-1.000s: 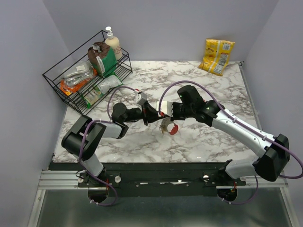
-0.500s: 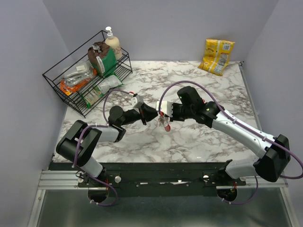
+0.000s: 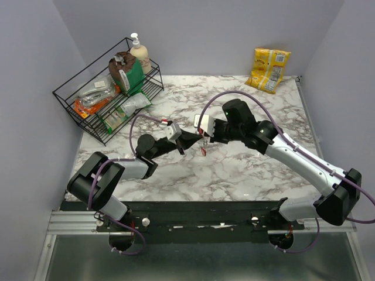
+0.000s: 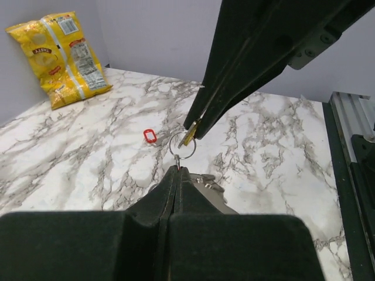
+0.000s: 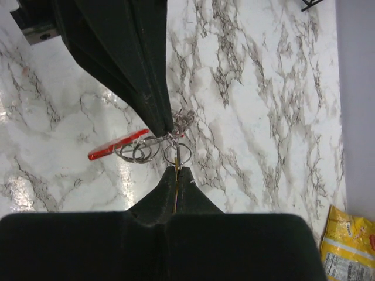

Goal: Remove the keys from the keyring
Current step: Remove the key from the keyring.

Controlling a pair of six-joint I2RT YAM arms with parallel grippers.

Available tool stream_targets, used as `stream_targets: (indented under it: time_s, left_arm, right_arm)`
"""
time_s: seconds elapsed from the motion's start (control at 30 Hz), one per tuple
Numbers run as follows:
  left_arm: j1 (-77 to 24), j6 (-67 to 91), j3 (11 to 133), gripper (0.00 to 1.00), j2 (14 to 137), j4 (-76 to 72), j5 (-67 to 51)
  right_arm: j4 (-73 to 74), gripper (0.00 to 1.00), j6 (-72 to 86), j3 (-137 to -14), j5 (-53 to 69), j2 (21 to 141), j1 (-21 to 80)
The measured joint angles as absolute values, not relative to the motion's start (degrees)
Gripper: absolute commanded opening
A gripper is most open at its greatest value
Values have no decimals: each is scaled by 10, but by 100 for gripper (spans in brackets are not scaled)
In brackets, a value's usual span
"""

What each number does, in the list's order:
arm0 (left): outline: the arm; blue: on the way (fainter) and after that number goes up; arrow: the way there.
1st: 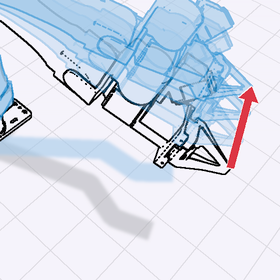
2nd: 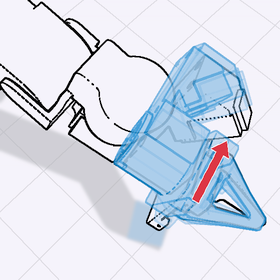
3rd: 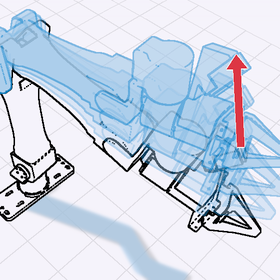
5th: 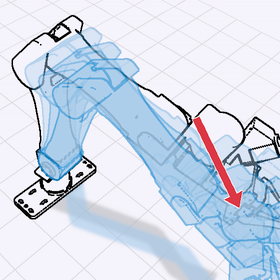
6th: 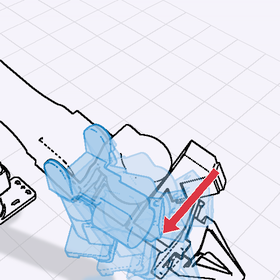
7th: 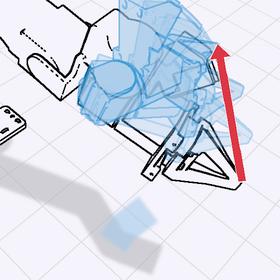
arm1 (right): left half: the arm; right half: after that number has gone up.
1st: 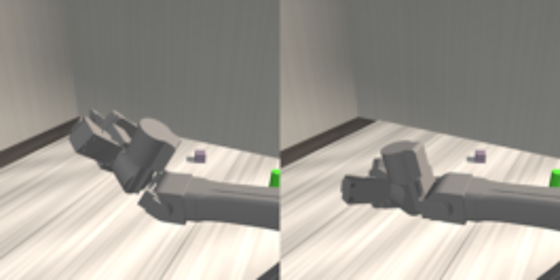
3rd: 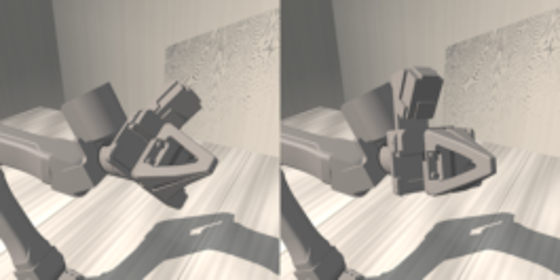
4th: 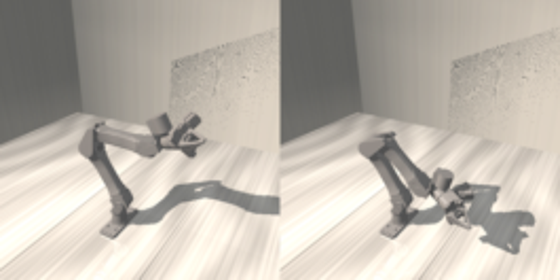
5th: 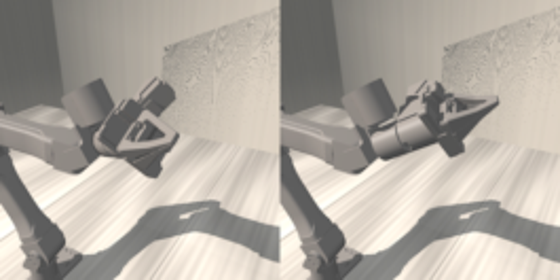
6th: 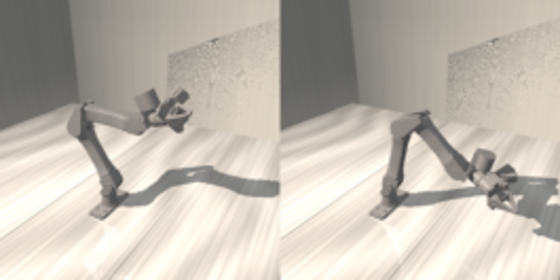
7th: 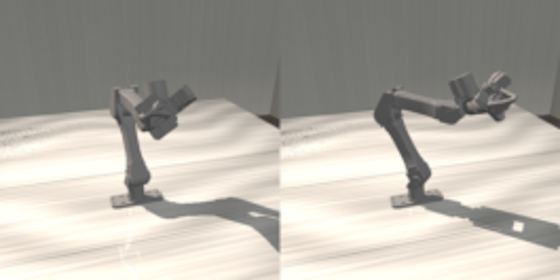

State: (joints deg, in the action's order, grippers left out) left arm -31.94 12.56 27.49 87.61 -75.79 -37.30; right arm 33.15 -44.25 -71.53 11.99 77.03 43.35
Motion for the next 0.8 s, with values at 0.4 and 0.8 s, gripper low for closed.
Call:
stream_targets:
  time_s: [0.4, 0.8]
  left_arm:
    - [-344, 64, 275, 0, 868, -759, -326]
    - [-345, 53, 259, 0, 863, -757, -303]
  right_arm:
    - [355, 1, -407, -749, 117, 774, 434]
    - [334, 1, -405, -708, 95, 776, 430]
